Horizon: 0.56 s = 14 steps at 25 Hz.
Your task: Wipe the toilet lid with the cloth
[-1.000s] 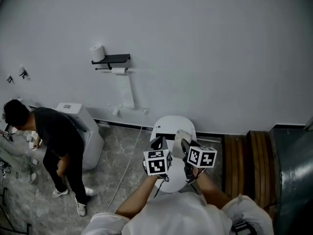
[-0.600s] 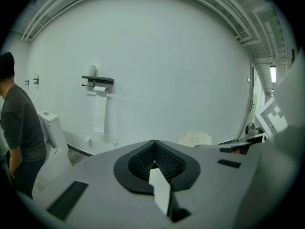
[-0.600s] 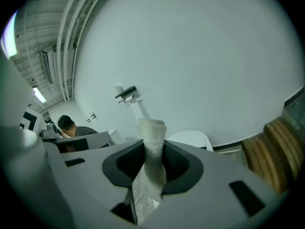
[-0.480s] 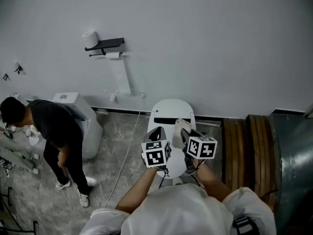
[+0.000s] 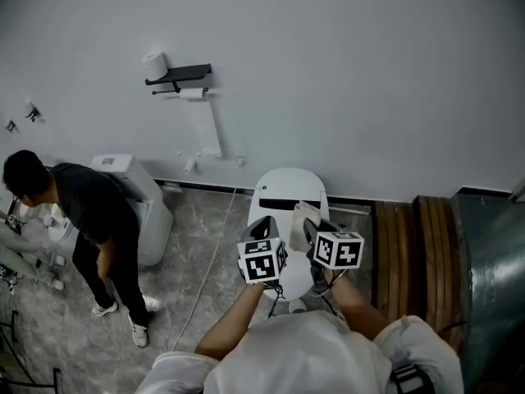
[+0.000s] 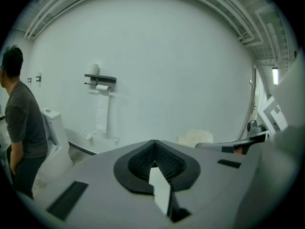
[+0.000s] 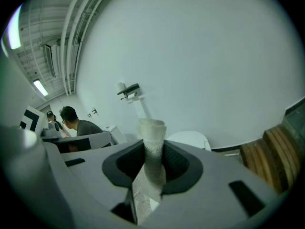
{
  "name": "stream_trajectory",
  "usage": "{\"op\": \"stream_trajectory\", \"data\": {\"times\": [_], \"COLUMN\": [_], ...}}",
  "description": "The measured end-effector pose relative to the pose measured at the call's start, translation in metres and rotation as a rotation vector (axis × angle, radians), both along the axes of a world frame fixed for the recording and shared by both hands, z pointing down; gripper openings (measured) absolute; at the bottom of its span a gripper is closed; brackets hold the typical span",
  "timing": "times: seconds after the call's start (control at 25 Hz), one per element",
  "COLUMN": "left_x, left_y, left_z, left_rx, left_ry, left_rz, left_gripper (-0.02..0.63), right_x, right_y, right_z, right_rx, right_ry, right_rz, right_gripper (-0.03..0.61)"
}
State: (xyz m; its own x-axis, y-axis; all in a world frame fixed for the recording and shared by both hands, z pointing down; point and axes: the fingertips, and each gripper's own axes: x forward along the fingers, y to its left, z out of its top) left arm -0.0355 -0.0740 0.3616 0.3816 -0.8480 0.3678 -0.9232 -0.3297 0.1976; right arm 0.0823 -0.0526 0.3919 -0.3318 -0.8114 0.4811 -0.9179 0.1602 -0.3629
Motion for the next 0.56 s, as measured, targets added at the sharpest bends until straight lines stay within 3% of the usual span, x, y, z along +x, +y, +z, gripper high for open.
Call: {"op": "stream_trajectory", "data": {"times": [0.56], "left_x": [-0.0018], "left_y": [-0.0048], "left_z": [0.005], "left_rx": [-0.014], "left_ry": [0.008], "left_rz": [-0.009], "left_gripper": [0.012], "right_x": [0.0017], "right_y": [-0.0009], "right_z": [0.0046], "right_rx": [-0.015], "right_ry": [0.005], "right_rz": [0.001], "right_gripper": [0.098]}}
